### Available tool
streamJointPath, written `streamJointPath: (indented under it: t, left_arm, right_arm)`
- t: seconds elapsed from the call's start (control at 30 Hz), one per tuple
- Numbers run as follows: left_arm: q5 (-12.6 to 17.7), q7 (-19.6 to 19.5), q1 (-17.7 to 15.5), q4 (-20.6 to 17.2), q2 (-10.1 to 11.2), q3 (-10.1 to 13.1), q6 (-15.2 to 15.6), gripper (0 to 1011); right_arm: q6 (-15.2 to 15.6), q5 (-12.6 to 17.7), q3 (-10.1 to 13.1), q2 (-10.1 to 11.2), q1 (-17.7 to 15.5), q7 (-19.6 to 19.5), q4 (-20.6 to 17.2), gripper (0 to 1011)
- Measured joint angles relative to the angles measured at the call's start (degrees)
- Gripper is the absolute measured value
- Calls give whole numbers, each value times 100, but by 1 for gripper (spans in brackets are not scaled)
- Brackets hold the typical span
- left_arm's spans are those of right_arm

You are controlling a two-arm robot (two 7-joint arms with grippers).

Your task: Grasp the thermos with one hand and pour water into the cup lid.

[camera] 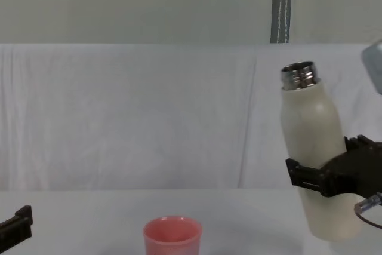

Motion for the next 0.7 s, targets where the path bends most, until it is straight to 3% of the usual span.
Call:
streamJointPath:
  t: [0.2, 0.43, 0.7]
  left_arm:
    - [0, 0, 0, 0, 0, 0, 0, 1001]
    - [0, 0, 0, 0, 0, -1, 0, 1001]
    - [0, 0, 0, 0, 0, 0, 0, 1001]
  right_arm:
    - [109, -607, -245, 203, 123, 55, -135, 951]
    - [146, -1156, -485, 330, 230, 73, -205, 951]
    - [197, -1989, -813, 452, 345, 14, -249, 951]
